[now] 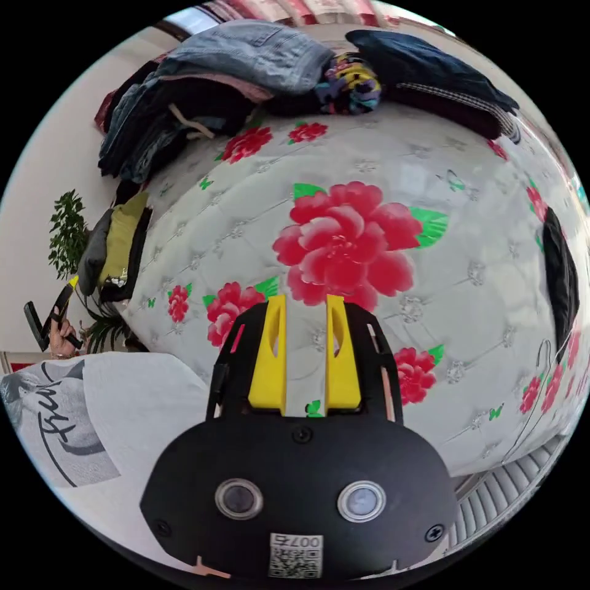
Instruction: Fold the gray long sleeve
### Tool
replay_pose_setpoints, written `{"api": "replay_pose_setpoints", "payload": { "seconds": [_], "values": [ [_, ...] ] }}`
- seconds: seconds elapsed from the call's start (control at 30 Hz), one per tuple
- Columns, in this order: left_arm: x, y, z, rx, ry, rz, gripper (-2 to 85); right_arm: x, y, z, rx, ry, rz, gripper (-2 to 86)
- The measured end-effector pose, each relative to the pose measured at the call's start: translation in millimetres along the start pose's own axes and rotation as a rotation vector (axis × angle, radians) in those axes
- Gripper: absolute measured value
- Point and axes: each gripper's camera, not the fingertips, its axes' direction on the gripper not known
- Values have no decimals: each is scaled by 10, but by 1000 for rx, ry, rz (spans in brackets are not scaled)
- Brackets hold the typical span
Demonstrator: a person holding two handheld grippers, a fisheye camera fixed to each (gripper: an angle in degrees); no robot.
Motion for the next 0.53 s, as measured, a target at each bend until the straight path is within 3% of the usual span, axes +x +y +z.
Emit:
{"api": "replay_pose_setpoints", "payload": {
  "seconds": [0.2, 0.37, 0.53],
  "values": [
    [1646, -321, 1398, -358, 135, 308, 19, 1146, 319, -597, 212, 85, 359, 76],
    [2756, -167, 2201, -621, 34, 552, -5, 1942, 294, -983, 296, 184, 505, 82],
    [3225, -60, 2758, -833, -74, 582, -9, 2674, 44, -1226, 306, 275, 561, 87]
  ]
}}
